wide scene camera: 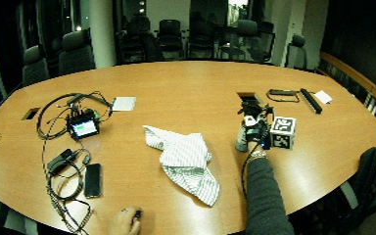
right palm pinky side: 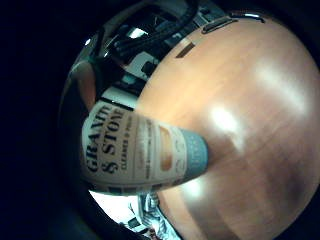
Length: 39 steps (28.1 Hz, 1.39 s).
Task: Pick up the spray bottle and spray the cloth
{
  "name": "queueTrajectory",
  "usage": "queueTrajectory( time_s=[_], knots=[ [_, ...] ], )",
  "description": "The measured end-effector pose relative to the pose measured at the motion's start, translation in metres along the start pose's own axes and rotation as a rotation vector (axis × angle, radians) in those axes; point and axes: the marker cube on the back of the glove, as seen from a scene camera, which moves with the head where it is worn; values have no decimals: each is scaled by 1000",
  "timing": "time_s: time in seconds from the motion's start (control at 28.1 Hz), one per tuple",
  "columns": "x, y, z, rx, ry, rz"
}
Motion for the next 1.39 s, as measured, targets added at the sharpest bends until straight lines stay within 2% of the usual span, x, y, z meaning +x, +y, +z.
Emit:
queueTrajectory(
  time_s=[0.32, 0.6, 0.82, 1.1, 1.21, 1.39],
  knots=[
    [-31, -7, -3, 232, 41, -181],
    [-48, -12, -3, 281, 12, -212],
    [-7, -5, -3, 248, 22, -148],
    [26, 2, 2, 75, 8, -61],
    [7, 2, -2, 43, 47, -92],
    [-33, -3, -2, -14, 157, -253]
  ],
)
